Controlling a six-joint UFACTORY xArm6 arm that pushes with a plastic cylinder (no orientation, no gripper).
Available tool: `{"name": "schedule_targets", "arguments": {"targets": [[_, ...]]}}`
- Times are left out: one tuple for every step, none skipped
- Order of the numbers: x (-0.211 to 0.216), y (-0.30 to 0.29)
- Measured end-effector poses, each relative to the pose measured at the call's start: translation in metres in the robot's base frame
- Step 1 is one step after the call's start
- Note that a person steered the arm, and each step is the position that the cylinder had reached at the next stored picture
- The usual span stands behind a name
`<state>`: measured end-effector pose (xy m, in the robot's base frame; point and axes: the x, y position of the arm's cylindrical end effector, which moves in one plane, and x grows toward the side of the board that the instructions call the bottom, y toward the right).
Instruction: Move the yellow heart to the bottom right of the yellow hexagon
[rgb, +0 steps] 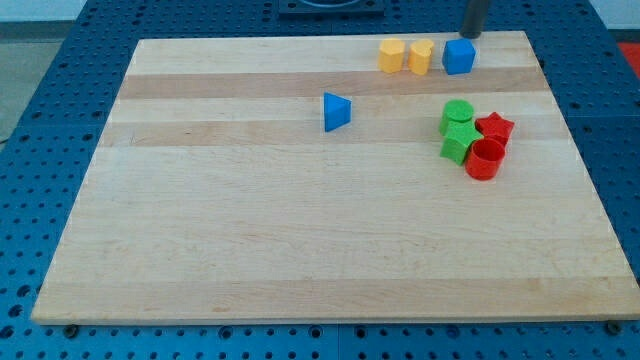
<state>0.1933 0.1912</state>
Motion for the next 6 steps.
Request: {"name": "schedule_targets", "arguments": {"targets": [[0.014,-0.060],[0.030,-0.060],[0.042,-0.039],[0.049,-0.031],[0.102,-0.034],[0.147,-0.038]]}}
